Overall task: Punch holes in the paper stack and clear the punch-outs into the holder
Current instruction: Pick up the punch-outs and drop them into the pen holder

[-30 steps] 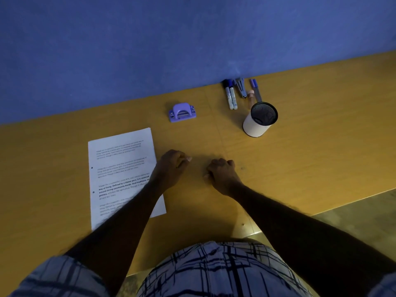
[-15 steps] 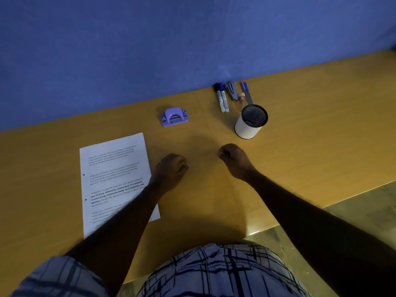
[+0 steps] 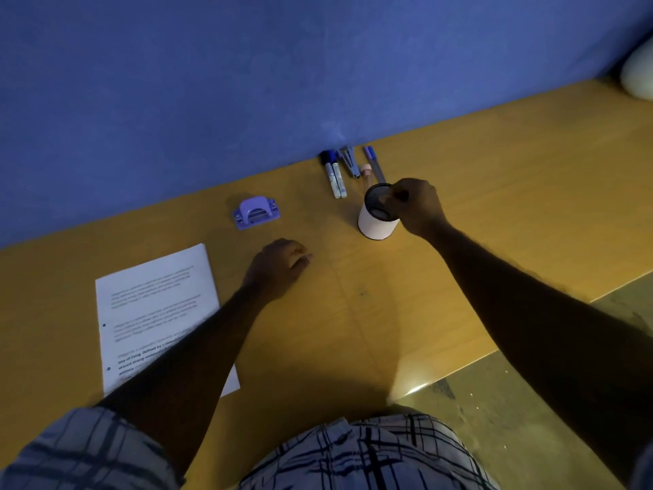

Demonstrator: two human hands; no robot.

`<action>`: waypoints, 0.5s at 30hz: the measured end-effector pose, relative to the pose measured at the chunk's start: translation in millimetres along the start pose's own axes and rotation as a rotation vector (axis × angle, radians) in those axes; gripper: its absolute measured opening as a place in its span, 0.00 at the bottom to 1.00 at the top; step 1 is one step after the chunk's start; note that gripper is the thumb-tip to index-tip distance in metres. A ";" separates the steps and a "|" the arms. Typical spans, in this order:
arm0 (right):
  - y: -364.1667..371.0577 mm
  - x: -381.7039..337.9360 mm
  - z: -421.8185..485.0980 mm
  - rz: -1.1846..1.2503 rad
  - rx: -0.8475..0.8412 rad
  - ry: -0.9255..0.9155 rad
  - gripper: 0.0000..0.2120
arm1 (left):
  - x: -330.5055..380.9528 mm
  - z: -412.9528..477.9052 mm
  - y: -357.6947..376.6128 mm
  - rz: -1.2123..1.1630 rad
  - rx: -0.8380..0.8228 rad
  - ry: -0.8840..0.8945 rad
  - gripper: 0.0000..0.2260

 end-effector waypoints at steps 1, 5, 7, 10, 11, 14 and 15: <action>-2.6 2.9 4.1 -0.013 -0.006 0.009 0.05 | 3.3 3.8 -0.1 0.008 -0.004 0.005 0.15; -8.7 1.3 13.0 -0.061 -0.031 -0.004 0.08 | 10.2 14.0 1.6 0.021 -0.020 0.011 0.15; -8.9 -2.3 13.8 -0.099 -0.063 -0.020 0.08 | 12.5 16.8 3.1 0.023 -0.032 0.008 0.15; -9.2 -2.2 15.8 -0.136 -0.067 -0.006 0.06 | 14.6 18.8 3.9 0.032 -0.049 -0.002 0.15; -8.8 -1.0 16.7 -0.159 -0.074 0.005 0.06 | 14.5 19.4 4.0 0.036 -0.049 -0.001 0.15; -8.3 -3.5 14.8 -0.263 -0.112 0.008 0.09 | 14.5 18.1 2.1 0.040 -0.055 -0.009 0.15; -8.1 -5.2 14.3 -0.304 -0.125 -0.016 0.10 | 14.1 17.7 1.8 0.038 -0.046 -0.005 0.15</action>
Point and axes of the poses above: each hand's wrist, its own z-axis towards the middle knuckle, its own y-axis out of the palm, x = y × z, the point moved 6 cm from there along z, towards the middle knuckle, and after that the axes turned 10 degrees about z, right-handed, at the moved point
